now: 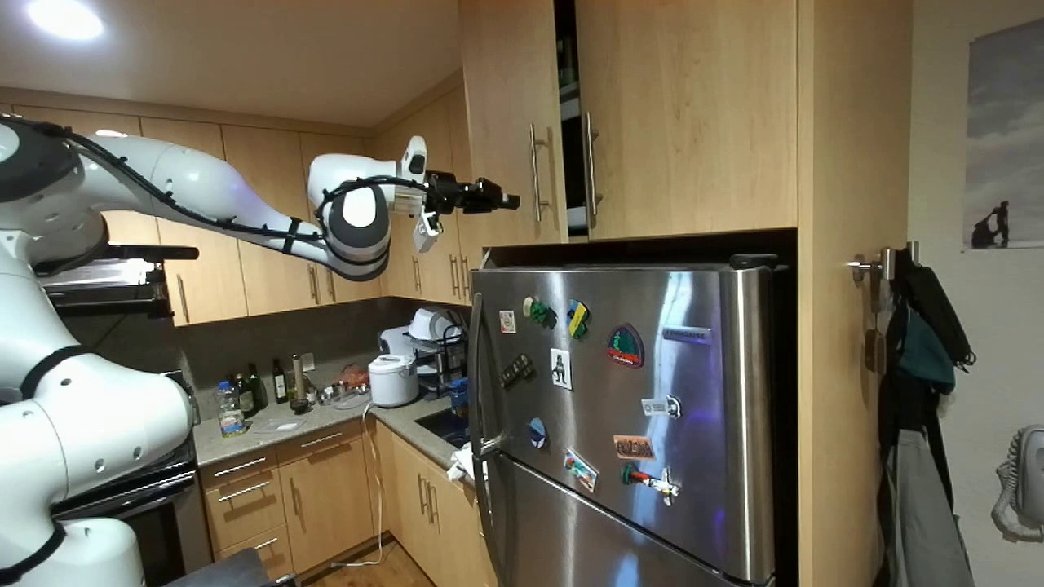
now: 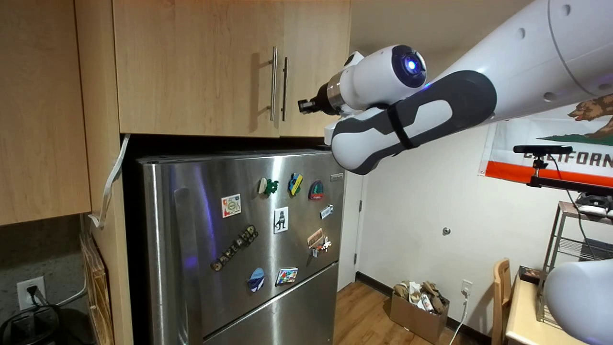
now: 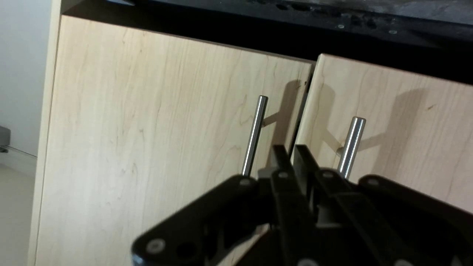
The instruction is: Close the top left cupboard drawer above the refrigerator
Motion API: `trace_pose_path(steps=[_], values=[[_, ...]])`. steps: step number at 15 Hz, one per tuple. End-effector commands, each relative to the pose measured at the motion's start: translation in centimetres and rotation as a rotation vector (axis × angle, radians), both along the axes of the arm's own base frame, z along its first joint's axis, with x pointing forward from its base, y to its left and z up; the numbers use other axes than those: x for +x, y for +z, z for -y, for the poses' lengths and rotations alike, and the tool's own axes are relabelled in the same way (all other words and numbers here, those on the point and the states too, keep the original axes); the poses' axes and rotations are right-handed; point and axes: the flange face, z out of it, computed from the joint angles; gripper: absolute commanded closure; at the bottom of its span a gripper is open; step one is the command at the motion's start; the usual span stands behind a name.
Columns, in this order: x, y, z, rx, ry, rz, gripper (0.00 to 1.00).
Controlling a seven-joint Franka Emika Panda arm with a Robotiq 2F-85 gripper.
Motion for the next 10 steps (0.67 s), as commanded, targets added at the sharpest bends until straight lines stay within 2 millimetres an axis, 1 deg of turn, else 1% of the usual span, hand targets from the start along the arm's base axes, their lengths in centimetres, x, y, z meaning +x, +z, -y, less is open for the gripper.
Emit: trace_pose_path(steps=[1, 2, 3, 4, 5, 7, 8, 9, 10], values=[[-0.01, 0.03, 0.04, 0.0, 0.001, 0.0, 0.82], [0.02, 0.01, 0.07, 0.003, 0.005, -0.004, 0.87], [0.0, 0.0, 0.1, 0.003, 0.002, -0.004, 0.81], [0.03, 0.02, 0.15, 0.007, -0.002, -0.005, 0.78], [0.08, 0.04, 0.17, 0.007, -0.004, -0.008, 0.62], [0.19, 0.05, 0.12, 0.007, -0.002, -0.017, 0.9], [0.26, 0.04, 0.07, 0.009, 0.0, -0.023, 0.93], [0.37, -0.01, 0.05, 0.013, 0.001, -0.034, 0.98], [0.46, -0.1, 0.04, 0.018, 0.003, -0.044, 1.0]])
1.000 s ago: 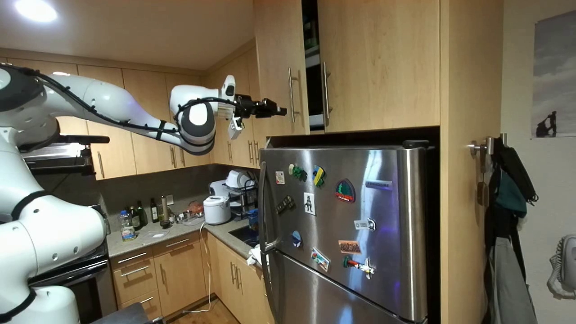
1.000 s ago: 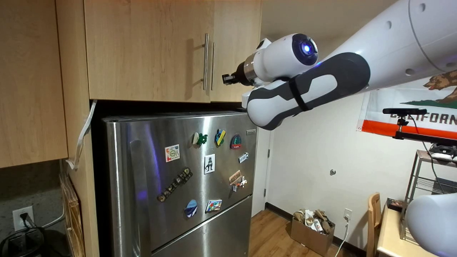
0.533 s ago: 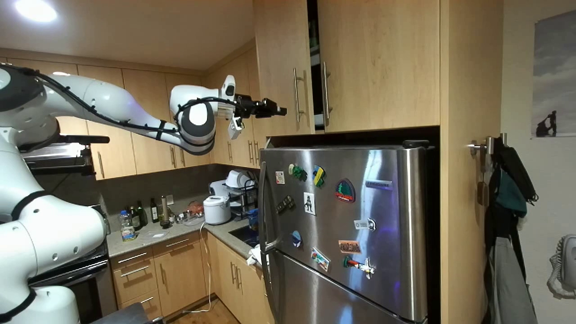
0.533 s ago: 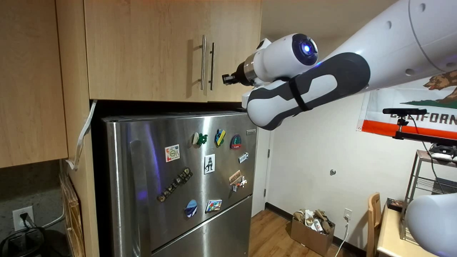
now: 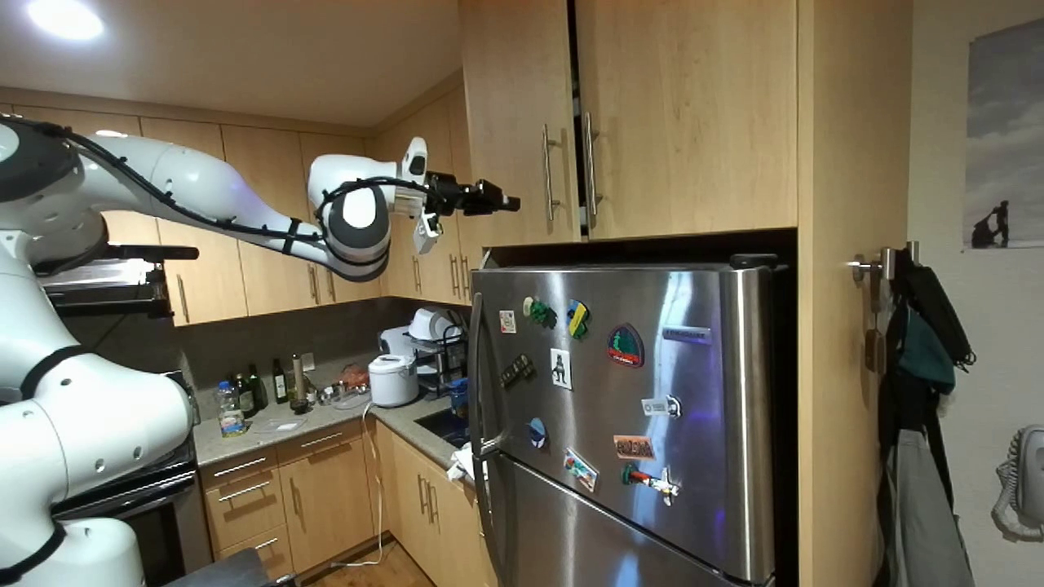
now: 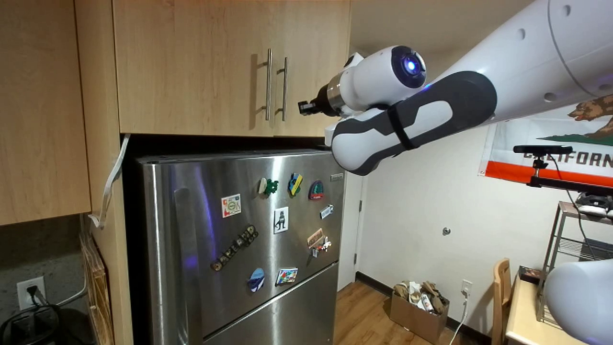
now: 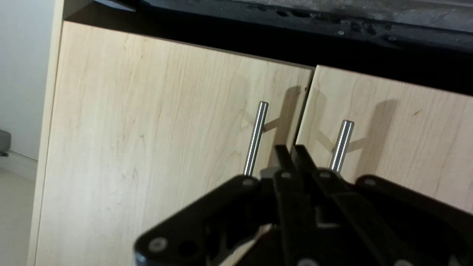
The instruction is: Close the top left cupboard drawer above the refrigerator
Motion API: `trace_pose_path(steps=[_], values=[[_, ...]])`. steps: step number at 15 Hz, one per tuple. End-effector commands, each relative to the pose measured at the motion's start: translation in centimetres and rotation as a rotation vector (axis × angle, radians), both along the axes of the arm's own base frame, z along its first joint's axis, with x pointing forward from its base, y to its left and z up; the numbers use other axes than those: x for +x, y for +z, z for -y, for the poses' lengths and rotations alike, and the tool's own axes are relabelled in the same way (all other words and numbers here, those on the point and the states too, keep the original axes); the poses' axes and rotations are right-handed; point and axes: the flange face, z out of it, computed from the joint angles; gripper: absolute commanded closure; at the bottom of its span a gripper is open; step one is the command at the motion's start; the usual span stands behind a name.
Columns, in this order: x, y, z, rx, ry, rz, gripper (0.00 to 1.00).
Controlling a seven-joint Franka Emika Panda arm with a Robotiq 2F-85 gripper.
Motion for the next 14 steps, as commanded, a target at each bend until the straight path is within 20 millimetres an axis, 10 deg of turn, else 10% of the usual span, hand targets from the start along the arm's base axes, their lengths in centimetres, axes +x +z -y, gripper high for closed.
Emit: trace_pose_path(steps=[1, 5, 7, 14], values=[[0.6, 0.0, -0.1, 0.025, 0.013, -0.049, 1.0], [1.1, -0.7, -0.5, 0.075, 0.037, -0.126, 0.99], [1.4, -1.1, -0.6, 0.11, 0.045, -0.187, 0.71], [1.7, -1.5, 0.9, 0.155, 0.017, -0.318, 0.19]])
